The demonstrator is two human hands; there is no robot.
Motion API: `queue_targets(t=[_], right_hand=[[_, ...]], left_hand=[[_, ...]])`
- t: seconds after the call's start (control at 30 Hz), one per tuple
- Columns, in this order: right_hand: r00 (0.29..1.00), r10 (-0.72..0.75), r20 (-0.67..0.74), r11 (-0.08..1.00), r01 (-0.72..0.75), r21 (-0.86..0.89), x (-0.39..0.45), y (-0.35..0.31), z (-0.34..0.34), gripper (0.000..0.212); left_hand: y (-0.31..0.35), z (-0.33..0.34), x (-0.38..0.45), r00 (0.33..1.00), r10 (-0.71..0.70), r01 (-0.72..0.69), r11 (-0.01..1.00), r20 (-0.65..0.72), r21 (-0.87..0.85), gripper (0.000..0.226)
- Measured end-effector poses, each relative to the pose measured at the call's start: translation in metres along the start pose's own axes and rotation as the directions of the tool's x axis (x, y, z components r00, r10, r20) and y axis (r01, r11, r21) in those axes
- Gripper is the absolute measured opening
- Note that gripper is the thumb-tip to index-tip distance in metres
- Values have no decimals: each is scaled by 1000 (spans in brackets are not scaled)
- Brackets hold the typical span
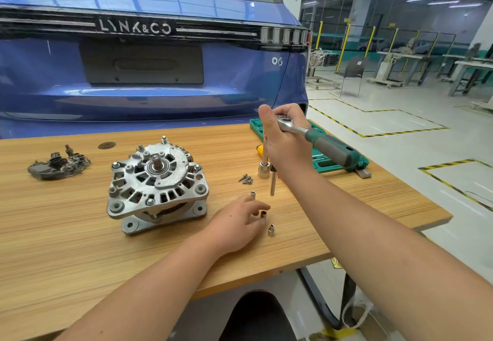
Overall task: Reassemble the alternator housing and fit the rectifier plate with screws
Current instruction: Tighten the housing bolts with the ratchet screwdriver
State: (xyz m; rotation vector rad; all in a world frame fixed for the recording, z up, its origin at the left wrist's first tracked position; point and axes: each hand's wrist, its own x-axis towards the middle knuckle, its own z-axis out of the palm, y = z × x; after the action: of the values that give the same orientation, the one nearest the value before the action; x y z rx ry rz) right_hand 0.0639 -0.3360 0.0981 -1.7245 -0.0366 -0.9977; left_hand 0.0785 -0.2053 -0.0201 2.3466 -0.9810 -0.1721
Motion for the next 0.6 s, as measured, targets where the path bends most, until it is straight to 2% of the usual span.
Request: queue_targets(t=[0.13, 0.4, 0.6], right_hand=[[1000, 24, 10, 997, -25, 70, -7, -9, 2, 31], [995, 97, -29, 988, -93, 121, -39, 3, 15, 26], [995, 70, -72, 991, -61, 120, -47, 0, 16, 22]], left_hand=[[5, 2, 4, 1000, -13, 15, 995, -20, 99, 32], [-5, 3, -1, 992, -55, 64, 995, -110, 82, 26], [-6, 3, 0, 992, -40, 46, 998, -123, 47, 26]])
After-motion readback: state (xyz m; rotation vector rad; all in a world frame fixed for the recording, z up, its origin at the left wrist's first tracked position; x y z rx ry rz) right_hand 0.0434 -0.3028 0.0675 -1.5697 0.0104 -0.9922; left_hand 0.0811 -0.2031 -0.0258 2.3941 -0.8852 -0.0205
